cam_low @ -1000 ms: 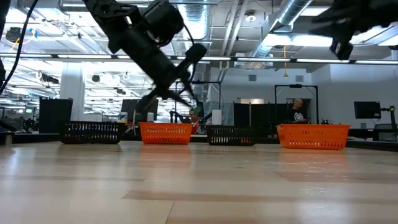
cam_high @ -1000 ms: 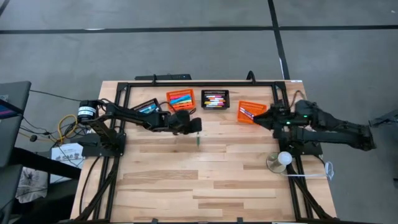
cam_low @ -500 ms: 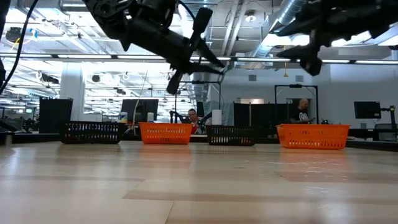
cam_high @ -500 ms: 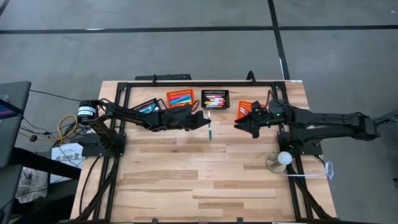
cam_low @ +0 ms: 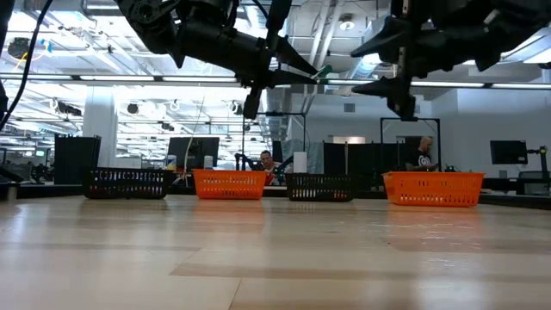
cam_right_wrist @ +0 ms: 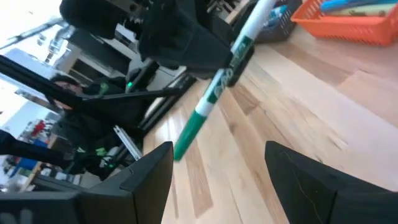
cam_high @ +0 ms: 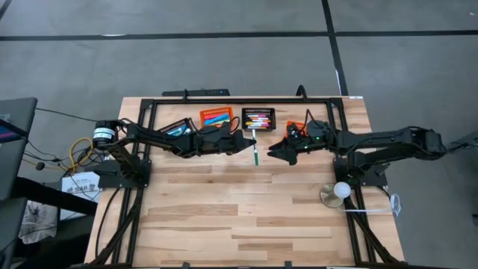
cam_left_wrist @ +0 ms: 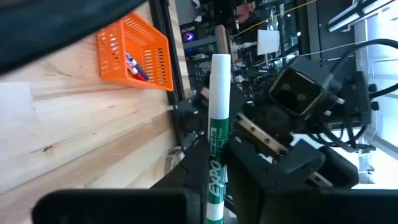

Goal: Pick & Place Markers
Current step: Put the small green marker pen into the right orange bin

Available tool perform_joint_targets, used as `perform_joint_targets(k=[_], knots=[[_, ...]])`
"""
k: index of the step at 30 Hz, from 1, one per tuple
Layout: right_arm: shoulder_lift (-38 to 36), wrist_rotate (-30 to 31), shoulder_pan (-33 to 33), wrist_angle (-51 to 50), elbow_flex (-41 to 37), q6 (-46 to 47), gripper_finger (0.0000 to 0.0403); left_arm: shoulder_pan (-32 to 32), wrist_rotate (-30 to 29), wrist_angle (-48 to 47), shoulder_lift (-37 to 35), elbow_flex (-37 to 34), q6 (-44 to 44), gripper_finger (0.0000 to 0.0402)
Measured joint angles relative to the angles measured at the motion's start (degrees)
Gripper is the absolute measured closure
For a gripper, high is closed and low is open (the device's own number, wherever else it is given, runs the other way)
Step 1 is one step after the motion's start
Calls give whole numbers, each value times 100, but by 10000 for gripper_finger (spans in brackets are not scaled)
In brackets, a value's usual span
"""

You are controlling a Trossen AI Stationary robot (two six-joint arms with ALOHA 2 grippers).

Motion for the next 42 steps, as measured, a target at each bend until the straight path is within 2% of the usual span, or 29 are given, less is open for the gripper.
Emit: perform_joint_targets(k=[7, 20, 26, 30, 38, 42], knots=[[595, -147, 0, 913, 20, 211, 158, 0, 2, 107, -2, 0, 0, 356], [1615, -465, 0, 928, 809, 115, 158, 0, 2, 140, -2, 0, 0, 354], [1852, -633, 0, 906, 988, 111, 162, 0, 2, 155, -2, 0, 0, 353], [1842, -614, 0, 909, 988, 109, 192, 0, 2, 158, -2, 0, 0, 353], [1811, -596, -2, 911, 988, 102, 296, 0, 13, 179, -9, 0, 35, 353], [1813, -596, -12, 865, 986, 100, 334, -2, 13, 198, -15, 0, 80, 352]])
